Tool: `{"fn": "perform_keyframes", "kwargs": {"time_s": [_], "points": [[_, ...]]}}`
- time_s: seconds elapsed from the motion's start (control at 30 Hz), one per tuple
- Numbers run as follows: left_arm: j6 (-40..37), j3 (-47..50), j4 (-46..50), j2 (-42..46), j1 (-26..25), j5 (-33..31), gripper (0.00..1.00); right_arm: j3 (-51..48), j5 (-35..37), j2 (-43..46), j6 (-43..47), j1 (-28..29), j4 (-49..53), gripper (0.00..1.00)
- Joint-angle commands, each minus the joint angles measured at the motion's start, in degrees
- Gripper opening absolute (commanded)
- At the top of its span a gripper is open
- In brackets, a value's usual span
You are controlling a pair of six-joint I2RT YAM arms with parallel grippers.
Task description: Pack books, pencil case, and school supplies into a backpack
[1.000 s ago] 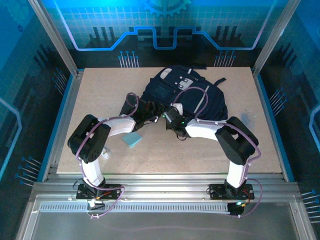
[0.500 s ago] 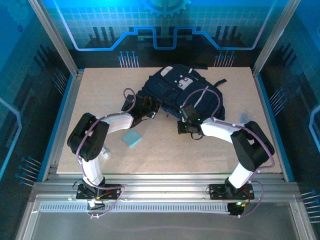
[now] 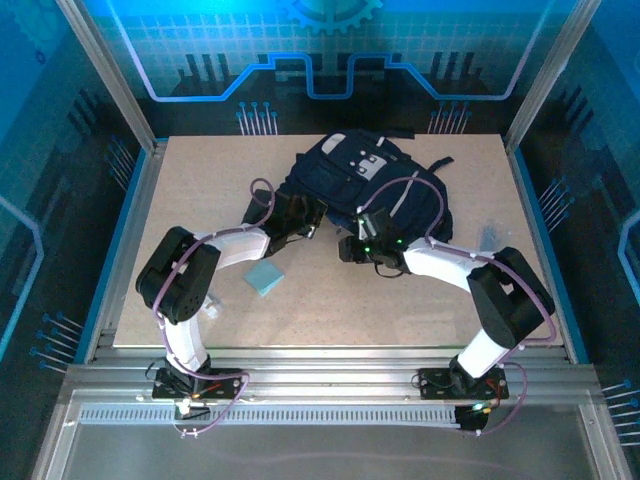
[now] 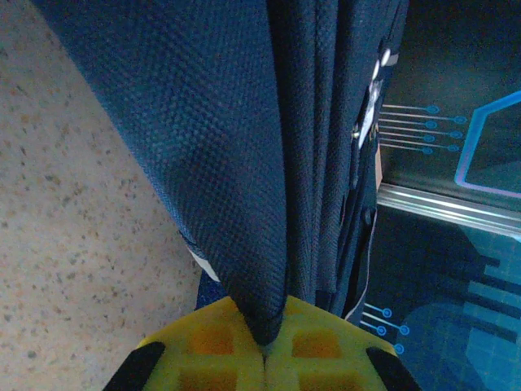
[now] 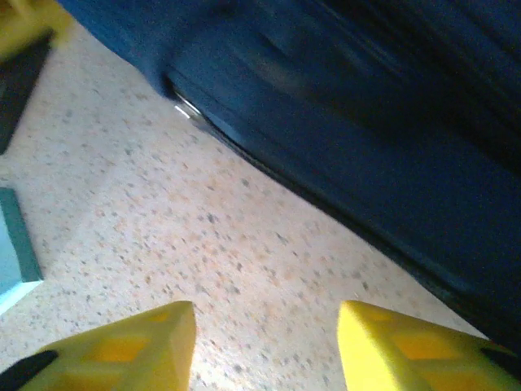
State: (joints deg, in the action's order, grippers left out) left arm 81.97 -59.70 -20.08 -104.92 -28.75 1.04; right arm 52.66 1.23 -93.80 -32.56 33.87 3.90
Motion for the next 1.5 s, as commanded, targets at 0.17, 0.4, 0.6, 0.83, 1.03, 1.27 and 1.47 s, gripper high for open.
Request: {"fn": "perform_keyframes", "kwargs": {"time_s": [0.17, 0.4, 0.6, 0.83, 1.03, 1.27, 1.47], "points": [[3.81, -0.12, -6.64, 6.6, -2.94, 0.64, 0.0, 6.98, 8.98, -6.51, -5.69, 2.01, -5.68, 0.59], [4.5, 0.48, -6.41, 8.59, -4.05, 0.57, 0.0, 11.35, 22.99, -9.33, -7.87, 3.29, -2.64, 0.53], [7.24, 2.42, -7.68, 8.86, -5.2, 0.63, 0.0, 14.38, 32.73, -10.15, -8.89, 5.77, -1.61, 0.4], [7.84, 2.75, -7.96, 8.54, -5.31, 0.68, 0.0, 15.32, 31.92, -10.71, -7.77, 6.06, -2.92, 0.09], [5.92, 1.83, -7.6, 6.82, -3.53, 0.29, 0.0, 11.32, 23.66, -7.03, -5.96, 4.27, -2.28, 0.0], [3.17, 0.64, -8.77, 2.39, 1.35, 2.19, 0.0, 5.15, 8.53, -0.3, -1.48, -1.67, 7.68, 0.0], [1.76, -1.46, -8.79, 0.37, 3.19, 5.56, 0.0, 2.0, 5.07, 2.38, 3.77, -5.52, 17.52, 0.0]]}}
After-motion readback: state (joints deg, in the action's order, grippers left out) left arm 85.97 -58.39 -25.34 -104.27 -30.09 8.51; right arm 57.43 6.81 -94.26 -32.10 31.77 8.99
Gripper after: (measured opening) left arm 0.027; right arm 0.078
